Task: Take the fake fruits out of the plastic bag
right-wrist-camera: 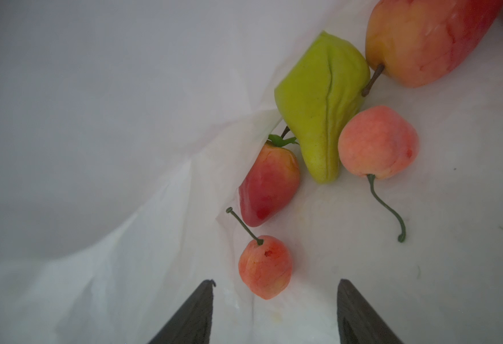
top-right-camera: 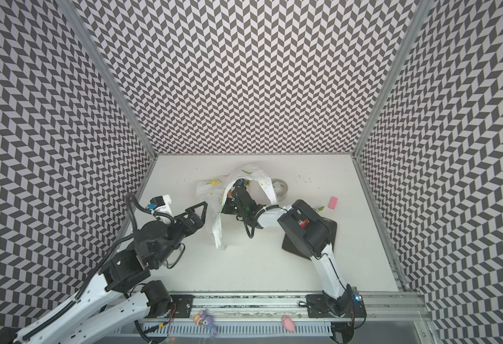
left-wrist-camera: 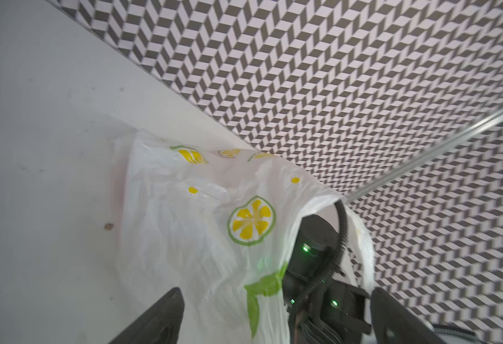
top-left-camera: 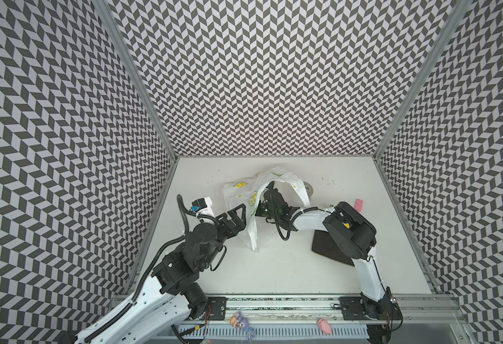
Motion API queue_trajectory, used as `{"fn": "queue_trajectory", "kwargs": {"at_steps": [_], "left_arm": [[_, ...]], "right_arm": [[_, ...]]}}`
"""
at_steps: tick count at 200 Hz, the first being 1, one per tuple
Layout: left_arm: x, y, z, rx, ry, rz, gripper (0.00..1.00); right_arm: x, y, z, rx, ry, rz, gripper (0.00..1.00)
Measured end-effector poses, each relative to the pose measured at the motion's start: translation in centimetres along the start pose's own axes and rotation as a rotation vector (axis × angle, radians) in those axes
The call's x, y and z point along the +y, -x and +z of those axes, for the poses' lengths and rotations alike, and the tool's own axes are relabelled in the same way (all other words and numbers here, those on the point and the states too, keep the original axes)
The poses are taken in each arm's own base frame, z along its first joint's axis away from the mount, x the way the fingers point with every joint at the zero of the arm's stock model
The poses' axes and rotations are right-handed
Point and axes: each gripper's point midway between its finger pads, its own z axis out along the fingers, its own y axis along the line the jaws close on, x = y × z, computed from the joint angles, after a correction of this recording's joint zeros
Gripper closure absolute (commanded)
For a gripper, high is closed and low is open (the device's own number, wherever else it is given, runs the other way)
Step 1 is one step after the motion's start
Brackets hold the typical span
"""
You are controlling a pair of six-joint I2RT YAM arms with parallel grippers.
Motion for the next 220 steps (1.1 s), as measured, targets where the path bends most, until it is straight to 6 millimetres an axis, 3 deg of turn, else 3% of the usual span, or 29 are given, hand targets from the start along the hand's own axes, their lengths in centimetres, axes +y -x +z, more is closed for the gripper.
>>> {"fn": "queue_trajectory", "kwargs": {"at_steps": [47,87,102,131,175,193,220], "left_arm": [[9.0,2.3,6.7,0.003,0.310,-0.013,0.00],[13.4,1.8,12.1,0.097,0.377,-0.049,0.01],[14.6,1.4,14.3,0.140,0.383,-0.065,0.05],[16.0,0.9,17.4,0.185,0.364,-0.087,0.26],[16.1,0.7,19.2,0.203,0.313,-0.103,0.87],[15.1,1.5,19.5,0.192,0.273,-0.071,0.96],[12.5,2.0,18.9,0.188,0.206,0.004,0.97]], "right_arm": [[-2.2,-1.5,-0.4,0.024,-0.038,0.026,0.34],[-2.5,-1.4,-0.6,0.021,-0.040,0.036,0.34],[-2.2,-1.2,-0.7,0.015,-0.033,0.035,0.34],[-1.8,-0.6,-1.2,-0.002,-0.023,0.034,0.34],[-0.8,0.3,-2.0,-0.021,-0.006,0.030,0.34],[-0.7,0.6,-2.2,-0.029,-0.001,0.030,0.34],[-1.9,0.2,-2.5,-0.024,-0.023,0.038,0.34]]}}
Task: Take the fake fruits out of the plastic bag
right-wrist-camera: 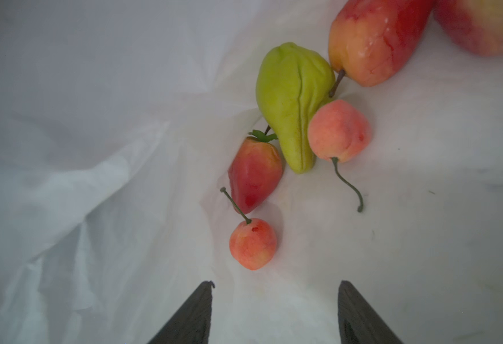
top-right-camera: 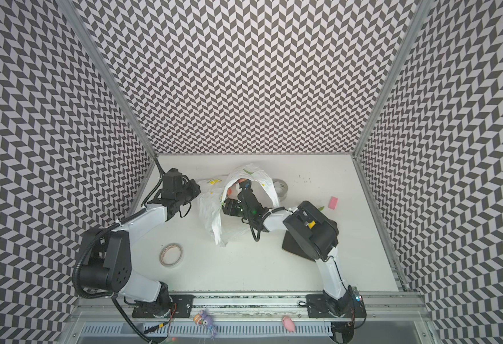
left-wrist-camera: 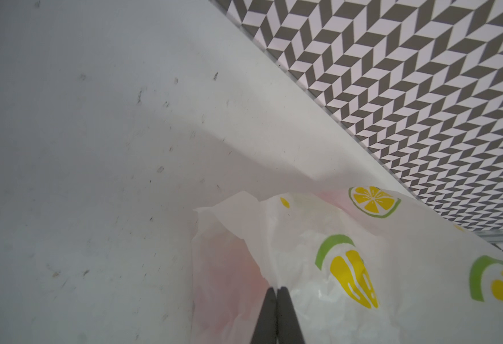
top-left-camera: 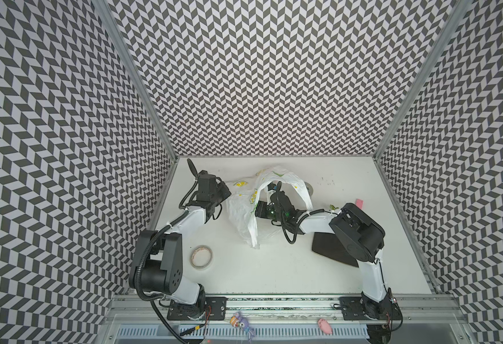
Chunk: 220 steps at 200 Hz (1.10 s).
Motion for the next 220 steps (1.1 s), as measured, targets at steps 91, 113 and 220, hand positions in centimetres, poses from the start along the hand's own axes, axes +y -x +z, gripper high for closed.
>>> {"fn": "queue_trajectory", "kwargs": {"at_steps": [91,113,220], "left_arm": [[-11.9,0.2,-8.1,-0.111,-0.290,0.305,0.97],[-10.5,-0.1,-7.4,-0.112,-0.250,0.305,0.98],[-6.1,-3.3,-6.4,-0.044,-0.192,0.318,1.00]], "right_arm": [[-1.5,0.5,-1.5,-0.015,-0.035,0.009,0.24],[-1.6,0.6,-1.7,-0.023,-0.044,0.003,0.22],[-3.9,1.4,-3.5,-0.051,-0.157,-0.074,0.16]]}}
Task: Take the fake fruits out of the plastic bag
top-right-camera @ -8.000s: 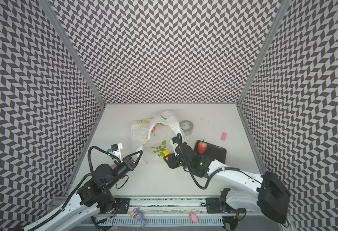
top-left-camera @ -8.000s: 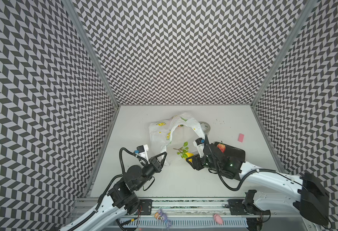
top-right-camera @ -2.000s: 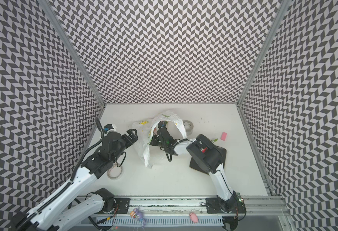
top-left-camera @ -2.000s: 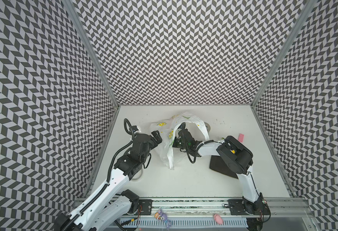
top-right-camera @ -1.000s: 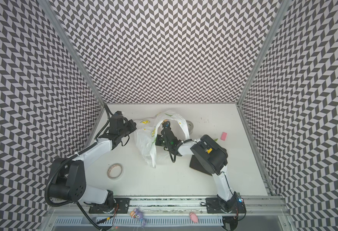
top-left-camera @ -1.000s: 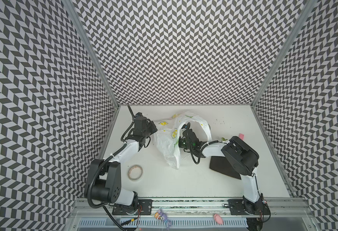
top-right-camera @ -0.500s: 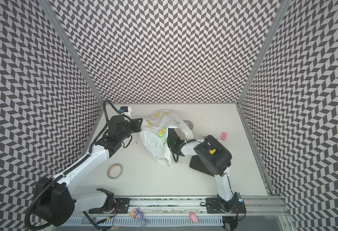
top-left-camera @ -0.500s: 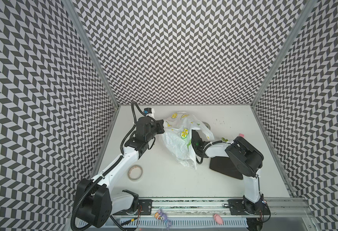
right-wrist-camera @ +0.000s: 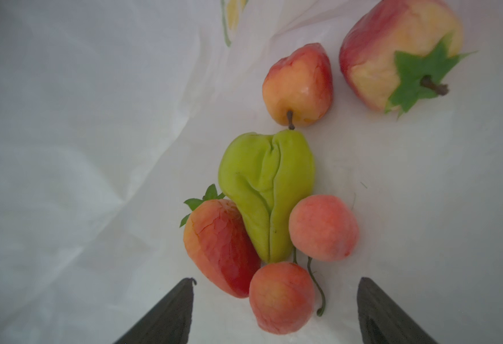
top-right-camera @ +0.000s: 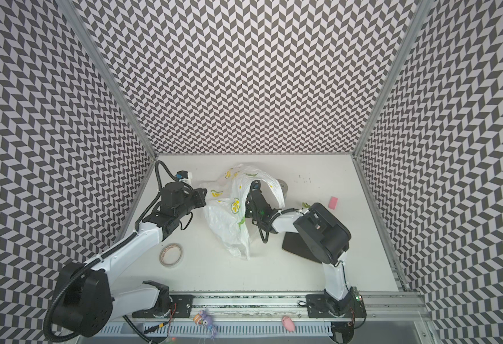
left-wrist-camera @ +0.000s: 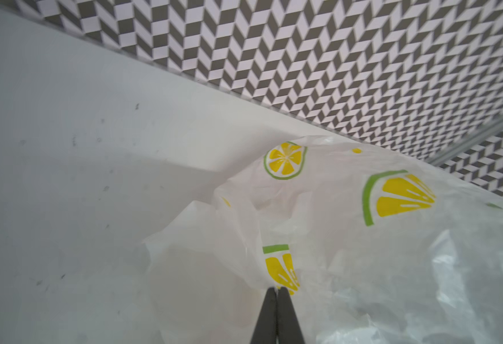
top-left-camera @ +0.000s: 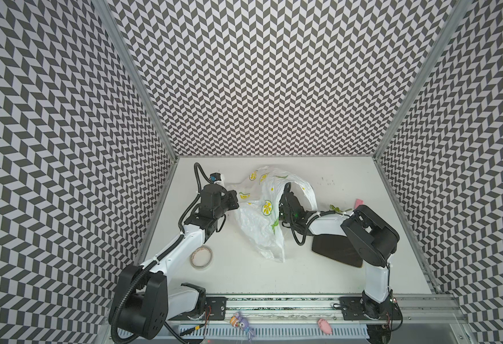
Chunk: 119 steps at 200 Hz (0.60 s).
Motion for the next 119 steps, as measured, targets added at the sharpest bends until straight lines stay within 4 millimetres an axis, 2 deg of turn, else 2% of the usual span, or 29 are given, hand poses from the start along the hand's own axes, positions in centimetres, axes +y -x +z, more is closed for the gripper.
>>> {"fn": "queue_trajectory", "kwargs": {"at_steps": [22,29,41,57,73,95,119], "left_arm": [[-2.2,1.0,-0.7,-0.025,-0.070,0.033,1.00],[-2.2,1.1,-0.8,-0.031,-0.070,0.033,0.95],[-1.7,1.2,-0.6,-0.034,-0.052,0.026,0.76],[-0.3,1.3,-0.3,-0.033,-0.010,-0.005,0.40],[1.6,1.4,-0.2,-0.032,0.045,-0.042,0.18],[3.1,1.9,-0.9,-0.050,0.105,-0.075,0.11],[1.9,3.5,-3.4,-0.117,0.103,-0.070,0.05]], "right_arm": [[-0.1,-0.1,0.0,0.005,-0.005,-0.026,0.17],[-0.2,-0.1,0.0,0.008,-0.007,-0.037,0.17],[-0.1,-0.1,0.0,0.014,-0.012,-0.056,0.17],[0.2,0.1,0.1,0.016,-0.015,-0.076,0.17],[0.4,0.3,0.1,0.013,-0.013,-0.091,0.17],[0.3,0.1,0.1,0.021,-0.018,-0.103,0.17],[0.2,-0.2,0.1,0.036,-0.020,-0.108,0.18]]}}
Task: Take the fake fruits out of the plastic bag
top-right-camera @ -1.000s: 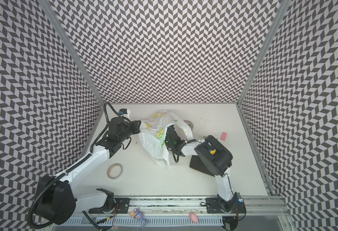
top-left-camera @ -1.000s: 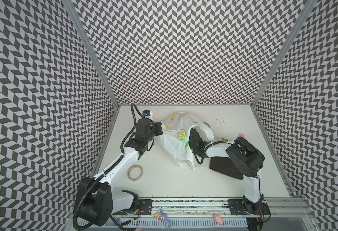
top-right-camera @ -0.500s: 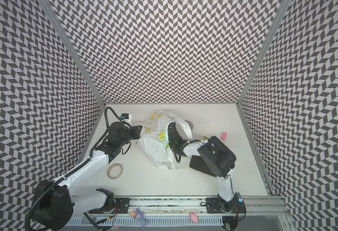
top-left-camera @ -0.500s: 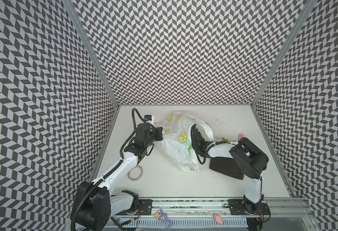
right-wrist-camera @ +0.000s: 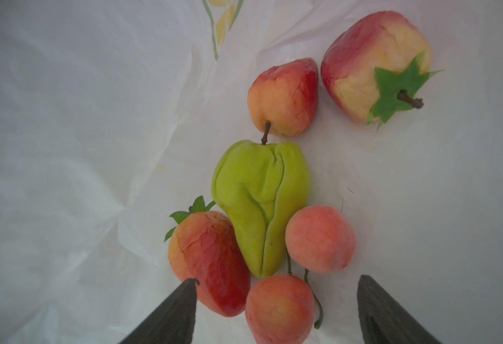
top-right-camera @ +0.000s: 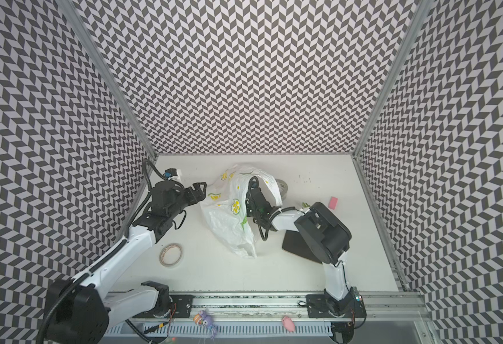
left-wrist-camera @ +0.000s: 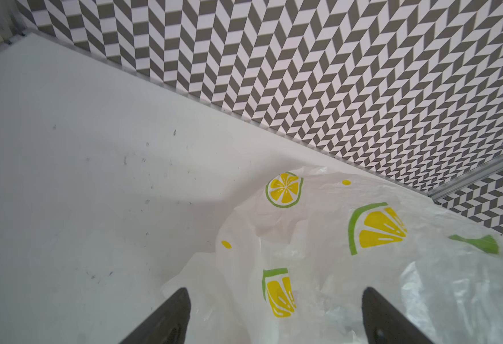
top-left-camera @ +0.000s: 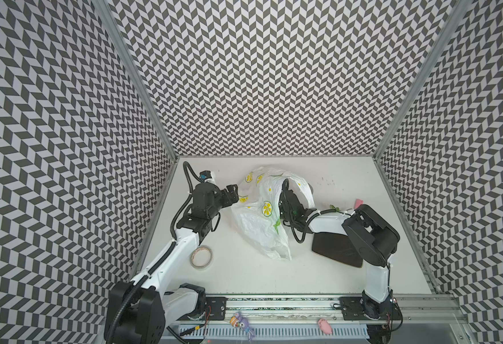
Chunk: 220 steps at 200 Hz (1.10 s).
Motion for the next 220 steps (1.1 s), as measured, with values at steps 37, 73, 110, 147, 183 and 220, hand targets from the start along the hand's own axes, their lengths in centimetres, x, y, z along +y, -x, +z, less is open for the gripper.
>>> {"fn": "queue_trajectory", "kwargs": {"at_steps": [37,73,110,147,183,220], "left_arm": [[-6.8,0.4,-5.4,-0.069,-0.165,0.026,0.04],[-13.2,-6.7,-9.7,0.120,-0.327,0.034,0.08],[-16.9,-15.3,-14.4,0.352,-0.402,0.056,0.08],[-16.8,-21.4,-14.7,0.491,-0.315,0.085,0.02],[-16.6,-23.7,-13.2,0.515,-0.256,0.070,0.04],[-17.6,-24.5,-11.9,0.497,-0.270,0.027,0.18]], "right_arm": [[0.2,-0.2,0.0,0.013,0.014,0.001,0.18],[0.3,-0.5,0.0,0.024,0.023,0.003,0.18],[0.4,-0.6,-0.2,0.027,0.023,0.003,0.18],[0.9,0.0,-0.8,0.014,0.036,0.002,0.18],[0.8,-0.4,-0.8,0.024,0.037,0.006,0.19],[0.6,-1.1,-0.8,0.041,0.037,0.013,0.19]]}}
